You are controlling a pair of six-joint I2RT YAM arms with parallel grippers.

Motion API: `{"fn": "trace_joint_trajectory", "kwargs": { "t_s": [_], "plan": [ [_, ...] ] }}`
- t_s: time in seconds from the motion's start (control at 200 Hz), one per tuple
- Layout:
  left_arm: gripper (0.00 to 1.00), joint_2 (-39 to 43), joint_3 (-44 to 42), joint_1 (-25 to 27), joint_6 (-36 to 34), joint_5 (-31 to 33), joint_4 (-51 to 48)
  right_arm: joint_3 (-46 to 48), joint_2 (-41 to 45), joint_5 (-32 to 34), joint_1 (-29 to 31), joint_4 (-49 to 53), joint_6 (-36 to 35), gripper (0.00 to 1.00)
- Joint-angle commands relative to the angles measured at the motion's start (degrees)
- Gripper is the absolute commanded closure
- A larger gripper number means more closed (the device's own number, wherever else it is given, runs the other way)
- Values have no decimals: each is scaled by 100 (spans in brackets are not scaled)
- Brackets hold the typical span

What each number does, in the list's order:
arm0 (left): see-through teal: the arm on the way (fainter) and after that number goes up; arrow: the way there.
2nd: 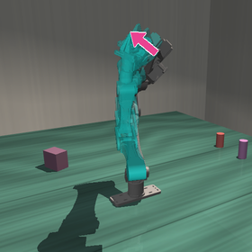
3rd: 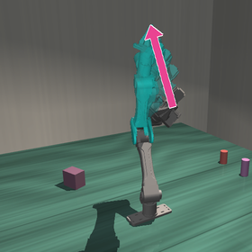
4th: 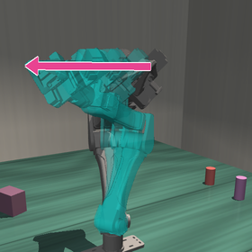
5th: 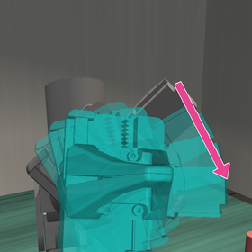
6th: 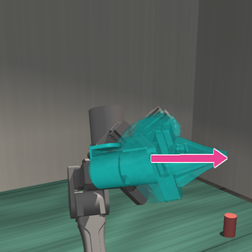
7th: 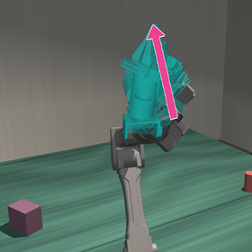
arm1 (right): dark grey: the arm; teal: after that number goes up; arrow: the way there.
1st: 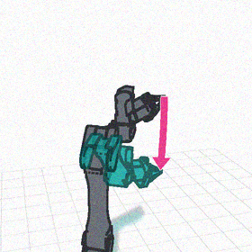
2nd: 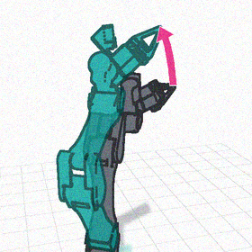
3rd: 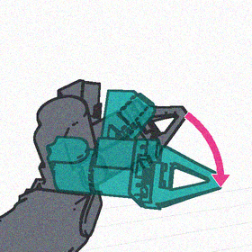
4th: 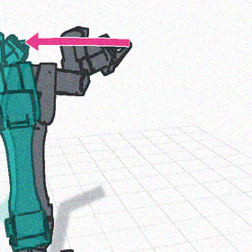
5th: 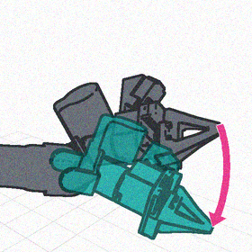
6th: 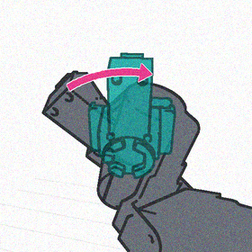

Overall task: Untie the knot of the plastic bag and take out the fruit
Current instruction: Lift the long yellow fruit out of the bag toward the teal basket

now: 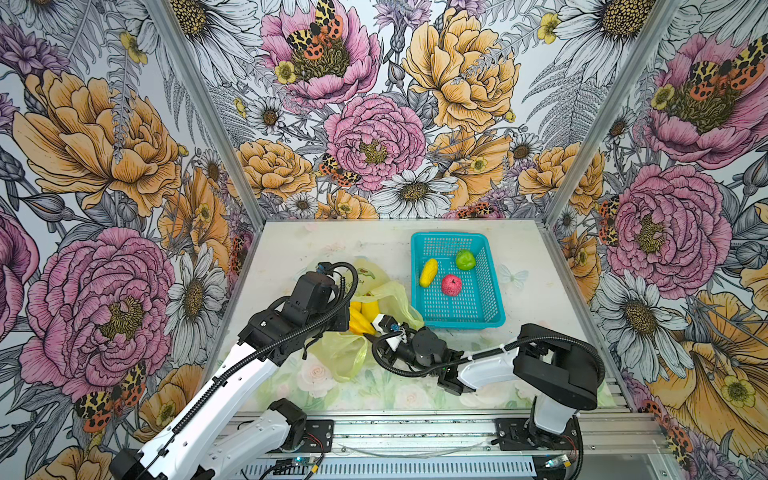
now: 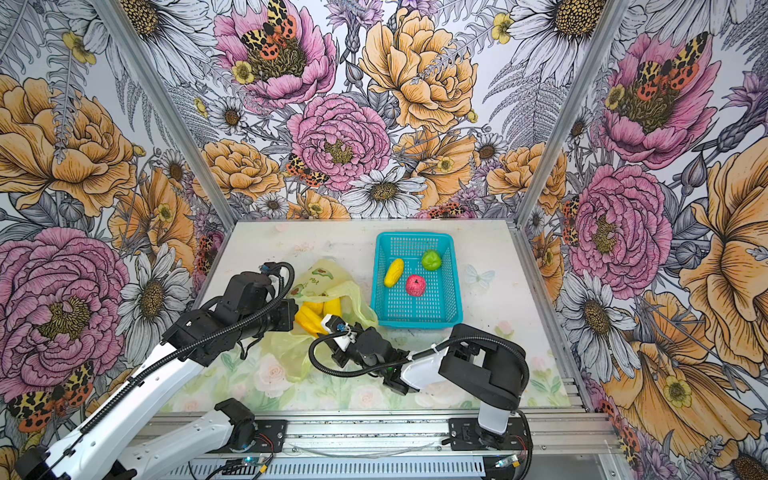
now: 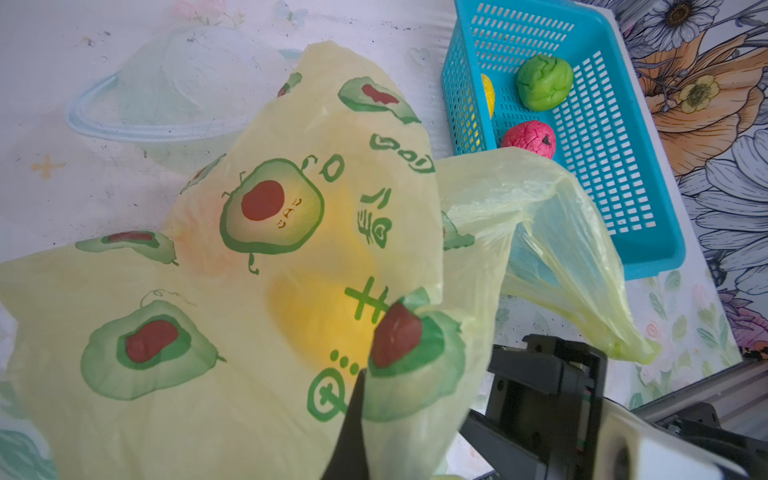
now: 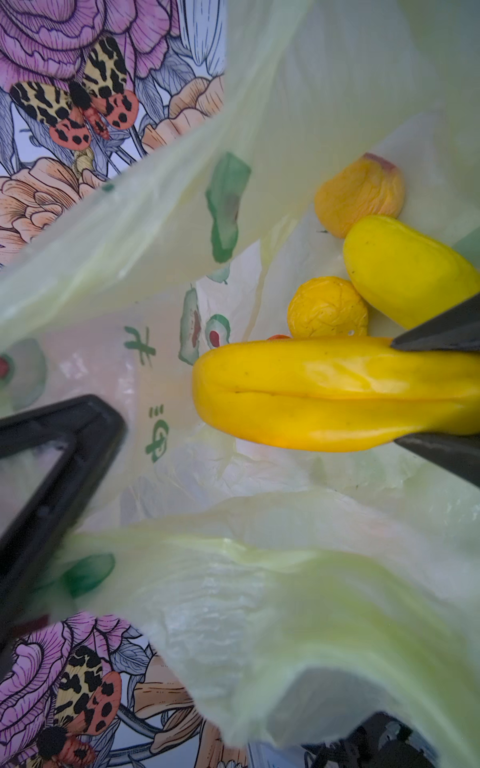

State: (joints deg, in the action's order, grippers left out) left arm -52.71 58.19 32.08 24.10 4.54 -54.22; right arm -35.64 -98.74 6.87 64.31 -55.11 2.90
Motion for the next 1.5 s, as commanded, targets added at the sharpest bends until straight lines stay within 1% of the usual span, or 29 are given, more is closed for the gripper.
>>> {"fn": "trace_joint_trajectory", "kwargs": {
  "t_s": [0.0, 0.115, 0.215, 0.345, 0.455, 0.55, 0.651, 0.731, 0.761, 0.826, 0.891, 1.036, 1.146, 1.276, 1.386, 1.496],
  "plan": [
    [100, 11, 91, -73, 128, 144, -72, 243, 575, 226, -12, -316, -232, 84],
    [100, -11, 95, -87, 148, 136, -74, 671, 1063, 435, -32, -487, -330, 84],
    [100, 12, 82, -72, 165, 177, -74, 1100, 1631, 457, -94, -641, -329, 85],
    [100, -58, 81, -84, 165, 154, -72, 1413, 2413, 388, -261, -393, -290, 90],
    [100, -73, 84, -79, 171, 143, -72, 1693, 2889, 544, -434, -338, -255, 90],
    [100, -47, 78, -78, 179, 209, -79, 1799, 3206, 605, -766, -136, -75, 92],
    [100, -124, 83, -114, 192, 181, -79, 1732, 3361, 648, -1370, 292, 391, 95],
    [100, -161, 87, -101, 190, 153, -86, 1519, 3274, 753, -1847, 839, 826, 96],
    [100, -152, 82, -80, 192, 157, -81, 1419, 3214, 763, -2141, 1056, 992, 96],
    [100, -135, 74, -46, 196, 194, -84, 1124, 3010, 771, -2527, 1605, 1313, 96],
    [100, -141, 77, -67, 198, 210, -88, 818, 2719, 813, -2847, 2096, 1589, 99],
    [100, -213, 73, -70, 191, 171, -89, 390, 1814, 735, -3443, 2421, 2126, 99],
    [100, -188, 78, -26, 196, 211, -96, -34, 1105, 662, -3722, 2751, 2489, 99],
    [100, -221, 77, -26, 193, 209, -89, -488, 440, 616, -3922, 3108, 2651, 100],
    [100, -240, 77, 11, 207, 243, -104, -595, 97, 687, -4048, 3122, 2815, 100],
    [100, -204, 73, 77, 218, 284, -111, -741, 50, 712, -4067, 3352, 2866, 99]
  ]
}}
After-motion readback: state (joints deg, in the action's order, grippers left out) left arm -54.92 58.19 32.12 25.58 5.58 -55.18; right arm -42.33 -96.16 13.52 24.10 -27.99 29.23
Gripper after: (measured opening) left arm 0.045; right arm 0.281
